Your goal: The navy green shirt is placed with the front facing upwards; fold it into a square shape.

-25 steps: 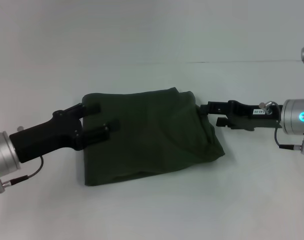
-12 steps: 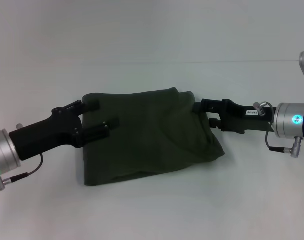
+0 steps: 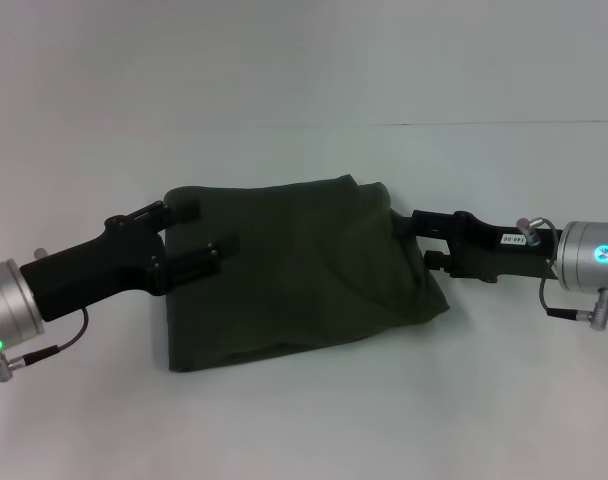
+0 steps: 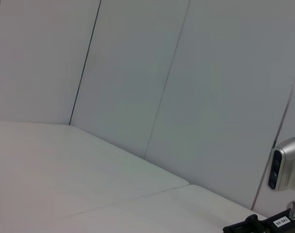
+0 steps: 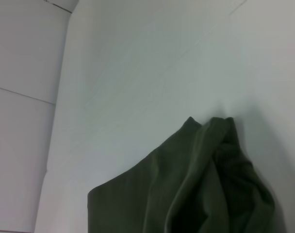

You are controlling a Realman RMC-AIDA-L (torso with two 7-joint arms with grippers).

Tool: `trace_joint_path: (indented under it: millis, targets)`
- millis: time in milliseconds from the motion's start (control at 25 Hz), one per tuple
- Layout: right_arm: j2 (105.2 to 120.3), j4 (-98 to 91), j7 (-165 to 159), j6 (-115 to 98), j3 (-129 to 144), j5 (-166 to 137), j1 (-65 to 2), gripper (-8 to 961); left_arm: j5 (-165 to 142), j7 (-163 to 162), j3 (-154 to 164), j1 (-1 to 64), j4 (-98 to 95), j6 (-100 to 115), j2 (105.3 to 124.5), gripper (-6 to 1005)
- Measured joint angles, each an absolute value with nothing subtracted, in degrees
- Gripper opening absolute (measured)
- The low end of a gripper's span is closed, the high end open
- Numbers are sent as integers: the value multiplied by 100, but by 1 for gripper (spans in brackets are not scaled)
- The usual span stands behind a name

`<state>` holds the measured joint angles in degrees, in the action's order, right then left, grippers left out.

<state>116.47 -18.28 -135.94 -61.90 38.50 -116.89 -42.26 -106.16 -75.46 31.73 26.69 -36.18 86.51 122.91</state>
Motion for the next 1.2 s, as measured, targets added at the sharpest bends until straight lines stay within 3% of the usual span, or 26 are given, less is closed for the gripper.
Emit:
trace_joint_path:
  millis: [600, 1200]
  targets:
    - [11866, -1820, -13712, -6012, 3841, -11582, -4358, 856, -10599, -7411, 3148, 2690, -3621, 8599, 12301, 844]
    - [11860, -1829, -13711, -5869, 3867, -11446, -4302, 857, -10599, -7400, 3146, 2706, -3621, 8525, 12301, 844]
